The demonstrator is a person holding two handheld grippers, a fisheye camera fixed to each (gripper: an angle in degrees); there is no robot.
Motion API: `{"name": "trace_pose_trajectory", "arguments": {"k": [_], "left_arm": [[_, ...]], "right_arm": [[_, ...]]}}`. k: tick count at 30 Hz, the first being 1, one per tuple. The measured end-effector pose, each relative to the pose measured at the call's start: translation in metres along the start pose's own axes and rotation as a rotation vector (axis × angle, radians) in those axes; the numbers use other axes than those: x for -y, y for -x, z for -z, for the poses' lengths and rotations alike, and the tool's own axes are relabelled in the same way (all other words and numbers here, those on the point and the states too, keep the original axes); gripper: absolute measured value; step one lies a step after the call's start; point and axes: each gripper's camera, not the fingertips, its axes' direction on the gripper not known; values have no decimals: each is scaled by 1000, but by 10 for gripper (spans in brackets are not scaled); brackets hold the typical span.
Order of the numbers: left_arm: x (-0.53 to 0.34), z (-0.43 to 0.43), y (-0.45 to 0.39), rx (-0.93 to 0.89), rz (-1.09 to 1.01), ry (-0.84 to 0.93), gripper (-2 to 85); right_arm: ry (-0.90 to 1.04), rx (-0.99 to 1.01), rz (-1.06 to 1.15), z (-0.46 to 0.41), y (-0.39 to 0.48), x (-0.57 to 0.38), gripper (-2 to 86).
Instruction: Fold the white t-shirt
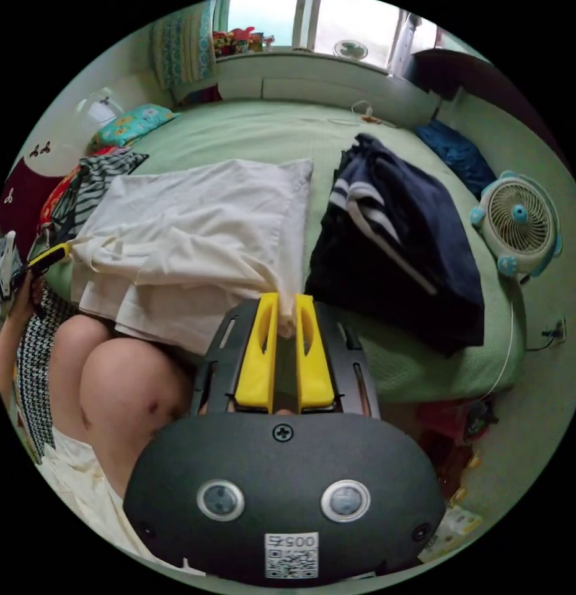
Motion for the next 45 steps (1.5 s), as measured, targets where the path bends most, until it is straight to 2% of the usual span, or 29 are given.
{"name": "trace_pose_trajectory", "arguments": {"k": [4, 7, 11, 14, 19, 21, 25, 29, 34, 38, 42, 45], "left_arm": [[-33, 6, 13, -28, -12, -8, 68], [-57, 2, 25, -133, 31, -4, 118], [-79, -18, 34, -161, 109, 17, 151], [-88, -36, 32, -136, 132, 61, 142], [-99, -45, 28, -28, 171, 51, 102], [-104, -38, 31, -66, 172, 23, 41], [-112, -29, 34, -26, 170, -7, 16], [-122, -38, 40, -60, 222, 5, 22], [-135, -25, 48, -19, 229, 32, 60], [-110, 5, 55, -7, 154, -95, 91], [-36, -4, 48, -84, 38, -207, 158], [20, -37, 44, -87, 16, -165, 175]], "right_arm": [[-20, 117, 13, 12, -9, -33, 88], [-12, 160, 30, 12, -9, -56, 97], [-25, 131, 30, 1, 1, -71, 99], [-1, 130, -18, -15, 8, -71, 83], [18, 37, -88, -27, 19, -73, 0], [12, 41, -81, -24, 16, -77, -9], [-43, 91, -117, -13, -5, -91, -11], [-27, 119, -152, -24, -15, -97, -9], [24, 93, -95, -24, -22, -111, 54], [-105, 104, -5, 10, -28, -104, 94], [-242, 124, 109, 29, -21, -40, 118], [-214, 112, 110, 5, -18, 25, 128]]}}
